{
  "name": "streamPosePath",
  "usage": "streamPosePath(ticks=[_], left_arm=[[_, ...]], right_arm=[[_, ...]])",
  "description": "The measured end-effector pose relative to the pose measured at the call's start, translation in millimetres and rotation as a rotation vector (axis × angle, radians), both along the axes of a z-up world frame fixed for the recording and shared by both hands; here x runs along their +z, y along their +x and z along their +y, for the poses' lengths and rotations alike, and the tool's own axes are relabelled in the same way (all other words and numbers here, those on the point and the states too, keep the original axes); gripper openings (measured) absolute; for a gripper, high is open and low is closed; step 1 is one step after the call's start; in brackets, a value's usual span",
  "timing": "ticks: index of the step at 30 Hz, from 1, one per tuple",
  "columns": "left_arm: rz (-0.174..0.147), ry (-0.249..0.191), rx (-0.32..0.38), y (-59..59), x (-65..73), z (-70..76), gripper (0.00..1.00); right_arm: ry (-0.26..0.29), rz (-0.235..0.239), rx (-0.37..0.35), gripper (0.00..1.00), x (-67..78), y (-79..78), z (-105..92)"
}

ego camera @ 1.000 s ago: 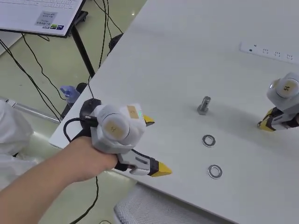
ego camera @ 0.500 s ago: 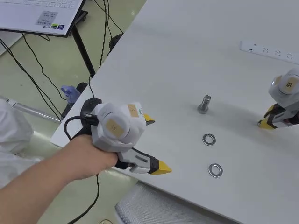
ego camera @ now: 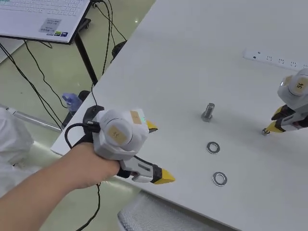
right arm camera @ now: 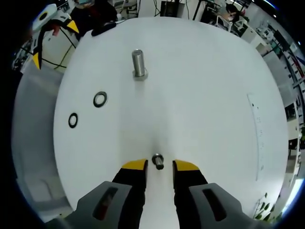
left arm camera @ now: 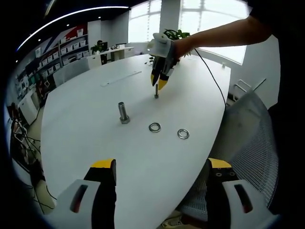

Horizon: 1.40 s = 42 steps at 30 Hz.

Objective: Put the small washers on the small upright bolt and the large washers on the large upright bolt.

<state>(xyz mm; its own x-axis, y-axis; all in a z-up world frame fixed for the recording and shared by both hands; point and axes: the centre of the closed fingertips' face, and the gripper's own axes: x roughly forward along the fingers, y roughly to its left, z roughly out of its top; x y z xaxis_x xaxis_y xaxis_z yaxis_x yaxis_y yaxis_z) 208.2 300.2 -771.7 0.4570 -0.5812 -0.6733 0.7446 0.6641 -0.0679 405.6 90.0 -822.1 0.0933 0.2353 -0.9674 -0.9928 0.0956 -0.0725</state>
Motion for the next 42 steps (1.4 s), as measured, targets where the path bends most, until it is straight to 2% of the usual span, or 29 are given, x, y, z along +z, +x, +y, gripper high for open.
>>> streamPosePath(ticks=[3,10,18,22,31,35,42], left_arm=[[-0.005,0.006,-0.005,-0.3,2.2,0.1,0.76],[-0.018,0.018,-0.008,-1.5,7.6,3.6,0.76],[-0.025,0.021,-0.009,-5.2,15.8,4.0,0.76],[-0.029,0.023,-0.008,-7.3,19.1,4.3,0.76],[-0.034,0.025,-0.021,-15.8,17.6,0.3,0.76],[-0.033,0.021,-0.02,-19.1,16.1,-1.8,0.76],[-0.046,0.015,-0.008,-18.8,20.1,-1.8,0.76]], right_arm=[[0.003,-0.019,0.005,0.23,9.1,-3.6,0.0],[-0.021,-0.04,0.022,0.22,18.5,-19.0,-8.7],[0.024,-0.025,-0.016,0.22,30.3,-43.1,-8.7],[0.046,-0.013,-0.025,0.22,32.9,-61.1,-6.9],[0.09,0.009,-0.036,0.23,31.9,-90.3,0.6],[0.084,0.016,-0.025,0.23,26.9,-101.9,2.1],[0.114,0.039,-0.027,0.23,23.6,-120.0,11.6]])
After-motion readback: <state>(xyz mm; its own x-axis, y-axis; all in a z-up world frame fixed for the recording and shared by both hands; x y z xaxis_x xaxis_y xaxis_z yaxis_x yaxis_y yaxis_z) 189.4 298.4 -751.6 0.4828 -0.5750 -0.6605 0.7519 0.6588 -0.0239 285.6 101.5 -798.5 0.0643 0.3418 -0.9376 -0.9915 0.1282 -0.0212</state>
